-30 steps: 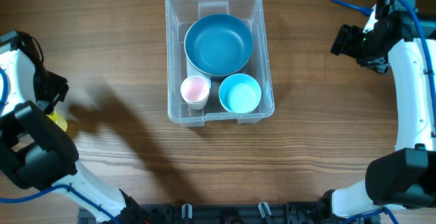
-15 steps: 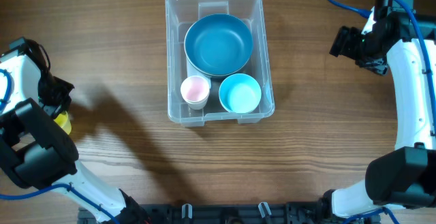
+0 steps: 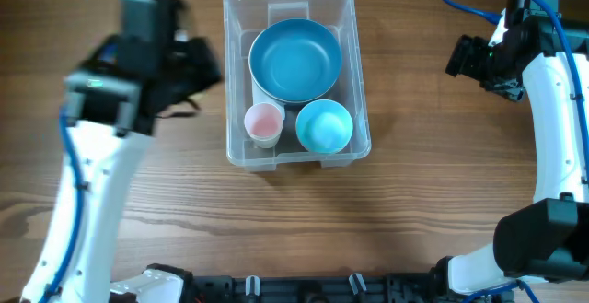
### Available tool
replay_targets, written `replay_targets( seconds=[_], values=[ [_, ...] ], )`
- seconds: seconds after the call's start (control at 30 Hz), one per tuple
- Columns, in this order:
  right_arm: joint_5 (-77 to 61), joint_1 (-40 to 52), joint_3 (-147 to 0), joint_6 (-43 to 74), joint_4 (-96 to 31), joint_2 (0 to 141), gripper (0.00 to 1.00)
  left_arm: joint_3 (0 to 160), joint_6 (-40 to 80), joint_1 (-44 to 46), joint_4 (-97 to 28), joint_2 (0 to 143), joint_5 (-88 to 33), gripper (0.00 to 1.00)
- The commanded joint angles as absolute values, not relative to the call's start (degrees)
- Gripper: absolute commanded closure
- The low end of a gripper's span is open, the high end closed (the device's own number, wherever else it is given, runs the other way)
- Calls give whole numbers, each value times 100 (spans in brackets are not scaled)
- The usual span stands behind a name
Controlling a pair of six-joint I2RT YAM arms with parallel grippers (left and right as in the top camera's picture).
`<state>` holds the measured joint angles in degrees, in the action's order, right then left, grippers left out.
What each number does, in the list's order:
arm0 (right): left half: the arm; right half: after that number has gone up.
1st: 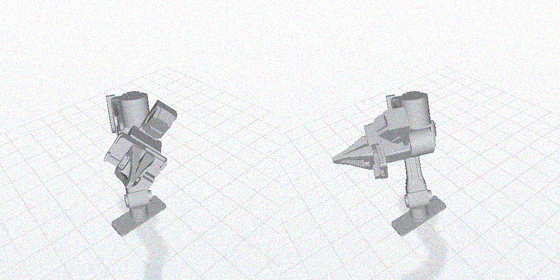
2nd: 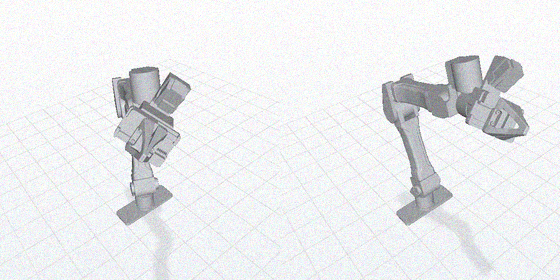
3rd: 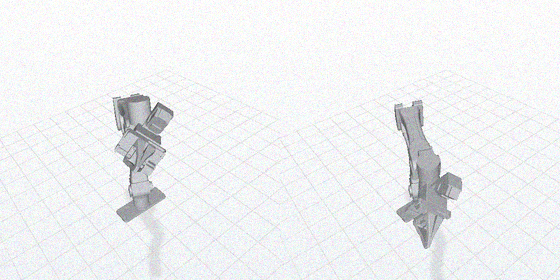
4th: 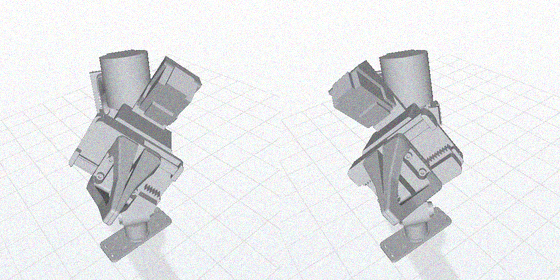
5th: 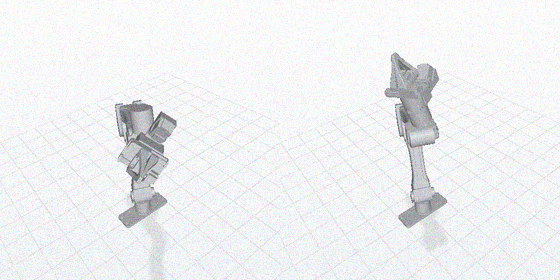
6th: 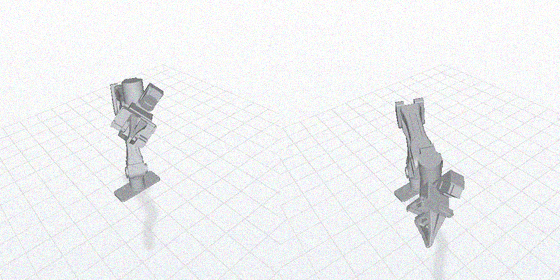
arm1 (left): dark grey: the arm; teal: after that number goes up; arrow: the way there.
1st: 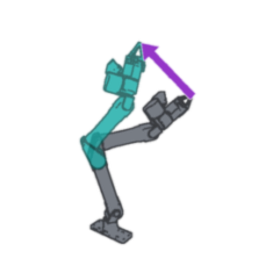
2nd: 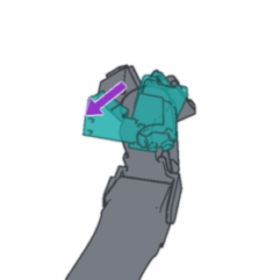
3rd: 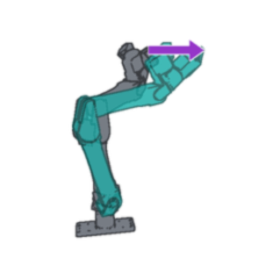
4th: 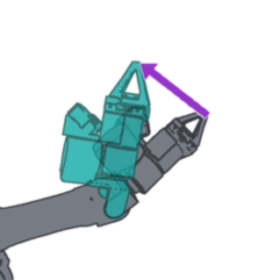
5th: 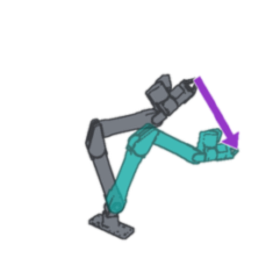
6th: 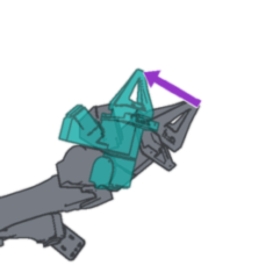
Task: Pack container
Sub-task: 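Lower the yellow cup with the left gripper into the pink cup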
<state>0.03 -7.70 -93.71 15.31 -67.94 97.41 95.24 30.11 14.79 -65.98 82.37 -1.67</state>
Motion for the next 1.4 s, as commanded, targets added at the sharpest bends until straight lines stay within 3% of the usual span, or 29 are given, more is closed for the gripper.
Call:
replay_targets(
  seconds=[0.0, 0.23, 0.4, 0.43, 0.47, 0.5, 0.6, 0.8, 0.87, 0.9, 0.97, 1.0, 1.03, 1.07, 1.1, 1.23, 1.37],
  values=[
    [-8, -790, -9325, 1500, -6779, 9806, 10, 9590, 3159, 2469, -6479, 8576, -143, 96],
    [-8, -790, -9325, 1498, -6794, 9806, 10, 9590, 3197, 2941, -6845, 9974, -403, 96],
    [-8, -790, -9325, 1498, -6794, 9806, 10, 9585, 3197, 2941, -6866, 10138, -403, 96],
    [-8, -790, -9325, 1496, -6794, 9806, 10, 9585, 3197, 2941, -6932, 10138, -405, 92],
    [-8, -790, -9325, 1498, -6794, 9806, 10, 9585, 3197, 2941, -7039, 10138, -405, 69],
    [-8, -790, -9325, 1498, -6794, 9806, 10, 9585, 3194, 2941, -7168, 10138, -403, 57],
    [-8, -790, -9325, 1498, -6807, 9806, 10, 9585, 3192, 2939, -7164, 10138, -379, 57],
    [-5, -790, -9325, 1496, -6803, 9806, 11, 9592, 3192, 2917, -7166, 10064, 204, 68],
    [-8, -781, -9325, 1483, -6718, 9804, 11, 9592, 3245, 2812, -7131, 9789, 808, 65],
    [-8, -681, -9351, 1319, -6536, 9789, 10, 9592, 3347, 2582, -7046, 9465, 1385, 62],
    [-8, -432, -9395, 1063, -6104, 9723, 2, 9592, 3343, 2147, -6792, 9159, 1702, 42],
    [-8, -287, -9426, 954, -5872, 9712, 0, 9592, 3343, 1925, -6683, 9078, 1702, 37],
    [-5, -130, -9448, 851, -5603, 9712, 1, 9592, 3343, 1640, -6554, 9030, 1699, 27],
    [-3, 169, -9443, 733, -5087, 9732, 0, 9590, 3343, 1074, -6348, 9089, 1697, 9],
    [-5, 303, -9443, 733, -4834, 9732, 0, 9590, 3343, 860, -6261, 9153, 1699, 0],
    [23, 429, -9443, 727, -4014, 9730, 0, 9590, 3347, 242, -6189, 9456, 1684, 0],
    [-8, 410, -9443, 545, -4427, 9564, 0, 9592, 2630, 152, -6182, 9424, 1551, 0]
  ],
)
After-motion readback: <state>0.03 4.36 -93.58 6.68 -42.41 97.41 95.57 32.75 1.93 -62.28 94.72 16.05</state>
